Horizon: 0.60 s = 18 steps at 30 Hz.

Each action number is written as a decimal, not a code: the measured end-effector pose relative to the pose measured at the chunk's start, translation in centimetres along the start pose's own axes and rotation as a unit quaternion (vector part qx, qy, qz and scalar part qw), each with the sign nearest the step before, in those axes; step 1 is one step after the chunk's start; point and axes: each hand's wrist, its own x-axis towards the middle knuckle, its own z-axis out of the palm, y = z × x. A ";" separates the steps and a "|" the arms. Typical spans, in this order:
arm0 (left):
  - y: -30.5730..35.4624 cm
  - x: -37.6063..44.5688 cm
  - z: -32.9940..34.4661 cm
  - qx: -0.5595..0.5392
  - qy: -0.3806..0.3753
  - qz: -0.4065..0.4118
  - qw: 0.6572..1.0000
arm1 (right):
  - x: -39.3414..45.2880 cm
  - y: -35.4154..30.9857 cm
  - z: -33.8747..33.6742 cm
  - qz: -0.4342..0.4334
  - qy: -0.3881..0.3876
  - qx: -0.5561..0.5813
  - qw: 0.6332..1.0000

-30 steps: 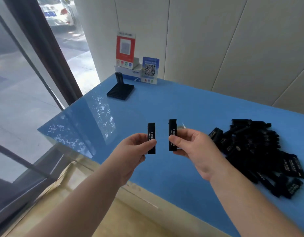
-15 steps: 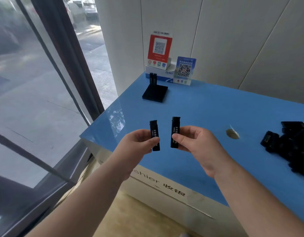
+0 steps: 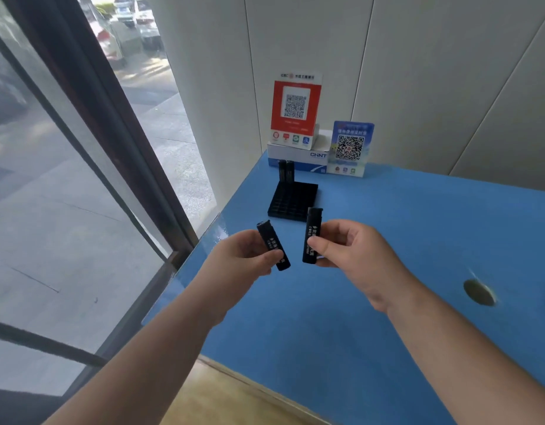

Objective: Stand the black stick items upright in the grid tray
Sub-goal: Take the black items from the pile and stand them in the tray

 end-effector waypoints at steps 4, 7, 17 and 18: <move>0.5 3.5 -1.3 0.051 0.002 0.007 0.999 | 2.5 0.0 0.3 0.010 0.017 -0.003 1.000; 0.9 6.9 -2.1 0.104 -0.009 0.032 0.994 | 4.2 0.3 0.5 0.023 0.044 0.000 0.999; 2.5 19.4 -4.3 0.250 -0.075 0.218 0.940 | 8.5 0.8 2.1 0.046 0.171 -0.008 0.984; 2.6 20.9 -4.3 0.254 -0.070 0.235 0.935 | 9.0 0.9 2.3 0.046 0.181 -0.012 0.982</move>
